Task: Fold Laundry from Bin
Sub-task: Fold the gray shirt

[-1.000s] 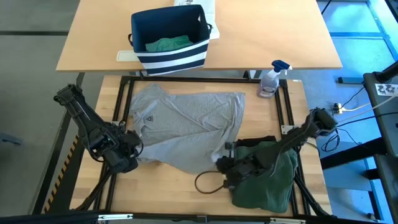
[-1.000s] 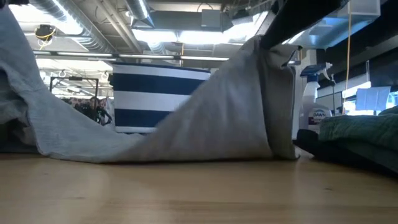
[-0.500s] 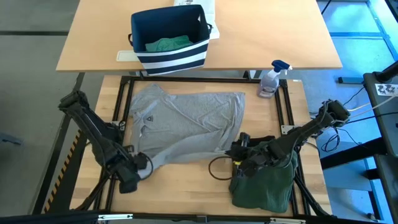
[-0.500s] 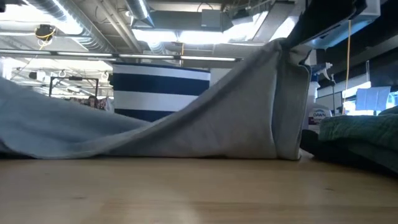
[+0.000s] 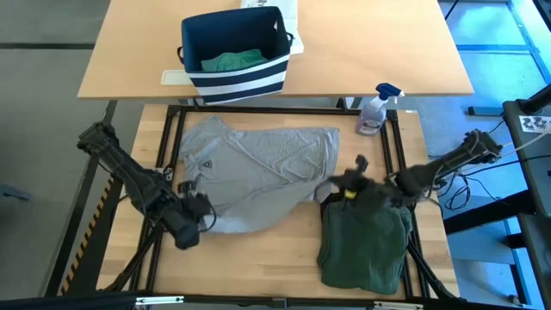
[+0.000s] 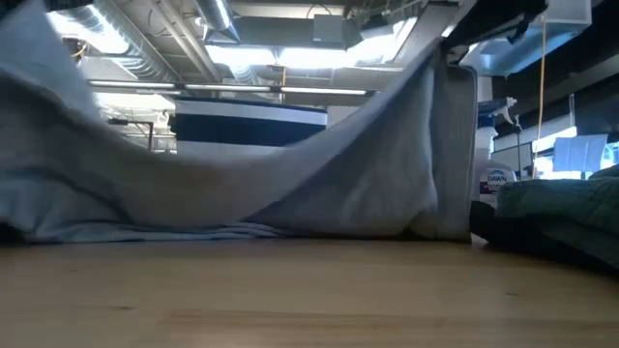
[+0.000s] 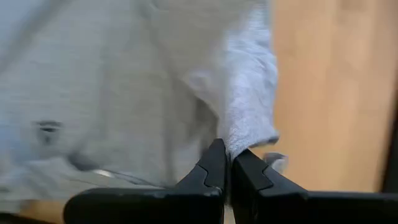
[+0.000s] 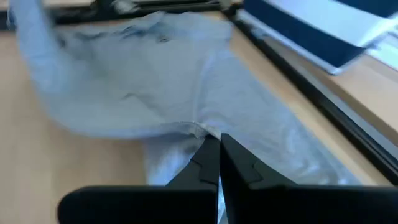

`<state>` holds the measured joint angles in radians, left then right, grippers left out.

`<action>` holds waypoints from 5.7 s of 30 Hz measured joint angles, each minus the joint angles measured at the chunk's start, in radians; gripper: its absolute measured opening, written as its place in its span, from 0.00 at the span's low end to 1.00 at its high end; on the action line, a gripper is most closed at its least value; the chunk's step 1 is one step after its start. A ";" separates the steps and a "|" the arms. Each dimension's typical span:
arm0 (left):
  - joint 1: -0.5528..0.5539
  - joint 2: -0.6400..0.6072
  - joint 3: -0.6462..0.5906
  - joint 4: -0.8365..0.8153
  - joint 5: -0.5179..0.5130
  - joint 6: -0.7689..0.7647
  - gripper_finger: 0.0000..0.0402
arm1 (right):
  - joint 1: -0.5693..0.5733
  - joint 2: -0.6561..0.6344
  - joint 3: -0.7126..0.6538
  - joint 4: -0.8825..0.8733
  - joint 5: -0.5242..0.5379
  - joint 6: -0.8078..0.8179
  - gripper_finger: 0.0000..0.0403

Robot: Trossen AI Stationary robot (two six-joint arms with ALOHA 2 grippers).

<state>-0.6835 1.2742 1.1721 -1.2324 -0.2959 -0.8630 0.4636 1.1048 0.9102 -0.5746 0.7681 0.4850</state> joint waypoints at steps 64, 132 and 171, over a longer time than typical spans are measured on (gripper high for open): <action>1.536 0.158 -0.001 0.015 -0.337 1.186 0.27 | -1.106 0.347 -0.108 0.309 -0.475 -0.449 0.23; 0.701 0.077 -0.199 -0.035 -0.103 0.322 0.55 | -0.580 0.128 -0.107 0.404 -0.534 -0.511 0.49; 0.737 0.084 -0.471 0.223 -0.039 0.203 0.27 | -0.687 0.734 0.021 0.735 -0.918 -0.484 0.49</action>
<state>0.0532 1.3582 0.7016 -1.0098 -0.3348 -0.6597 -0.2237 1.8387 0.9311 0.1604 -0.1498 0.0006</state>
